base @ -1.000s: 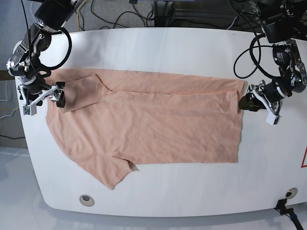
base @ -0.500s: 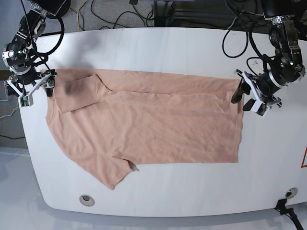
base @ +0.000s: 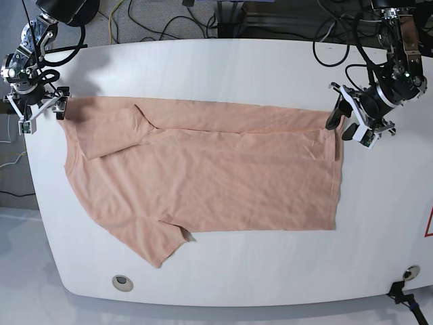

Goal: Fold the T-shirt properly
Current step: 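Open both grippers and regrasp the folded edge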

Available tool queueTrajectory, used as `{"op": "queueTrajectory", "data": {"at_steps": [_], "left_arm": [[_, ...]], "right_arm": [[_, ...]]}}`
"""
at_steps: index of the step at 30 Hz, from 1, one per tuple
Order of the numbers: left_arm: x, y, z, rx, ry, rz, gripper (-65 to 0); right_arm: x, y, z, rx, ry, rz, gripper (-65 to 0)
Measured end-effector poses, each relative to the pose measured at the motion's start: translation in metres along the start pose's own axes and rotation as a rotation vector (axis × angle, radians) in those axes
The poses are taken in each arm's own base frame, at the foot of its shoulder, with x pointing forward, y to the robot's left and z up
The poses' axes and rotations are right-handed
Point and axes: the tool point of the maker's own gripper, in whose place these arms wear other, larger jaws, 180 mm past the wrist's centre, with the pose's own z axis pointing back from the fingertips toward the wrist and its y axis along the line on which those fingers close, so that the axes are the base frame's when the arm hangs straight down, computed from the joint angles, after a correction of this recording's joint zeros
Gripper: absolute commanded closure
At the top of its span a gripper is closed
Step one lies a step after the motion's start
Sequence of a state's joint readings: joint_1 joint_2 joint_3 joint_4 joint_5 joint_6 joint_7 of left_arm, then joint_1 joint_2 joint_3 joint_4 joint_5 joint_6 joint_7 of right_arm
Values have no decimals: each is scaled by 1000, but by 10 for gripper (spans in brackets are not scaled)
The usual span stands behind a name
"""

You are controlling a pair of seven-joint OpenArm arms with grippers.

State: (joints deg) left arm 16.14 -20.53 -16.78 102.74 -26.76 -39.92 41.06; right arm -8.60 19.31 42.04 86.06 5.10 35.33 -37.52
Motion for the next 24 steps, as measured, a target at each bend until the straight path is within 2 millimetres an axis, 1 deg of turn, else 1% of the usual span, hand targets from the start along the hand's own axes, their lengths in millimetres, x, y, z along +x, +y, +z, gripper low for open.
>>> {"op": "queueTrajectory", "data": {"at_steps": [3, 5, 7, 8, 10, 13, 19, 20, 24], "left_arm": [[0, -1, 0, -1, 0, 1, -265], [0, 0, 0, 0, 0, 2, -265], [0, 0, 0, 0, 0, 3, -265], [0, 0, 0, -1, 0, 2, -265], [0, 0, 0, 0, 1, 1, -265], [0, 0, 0, 0, 0, 1, -265], [0, 0, 0, 0, 1, 1, -265], [0, 0, 0, 0, 0, 1, -265], [0, 0, 0, 0, 1, 1, -265]], "right_arm": [[-3, 6, -5, 41, -12, -51, -549], [-15, 11, -10, 75, 2, -114, -549], [-31, 4, -10, 74, 23, -182, -549], [-34, -2, -10, 61, 30, -195, -549], [-33, -7, -10, 49, 29, -199, -549], [-30, -2, -11, 61, 17, -205, -543], [-33, 0, -11, 69, 23, -202, -449], [-34, 3, -11, 83, 23, -193, -439], [-37, 18, -12, 123, 17, -186, -432]]}}
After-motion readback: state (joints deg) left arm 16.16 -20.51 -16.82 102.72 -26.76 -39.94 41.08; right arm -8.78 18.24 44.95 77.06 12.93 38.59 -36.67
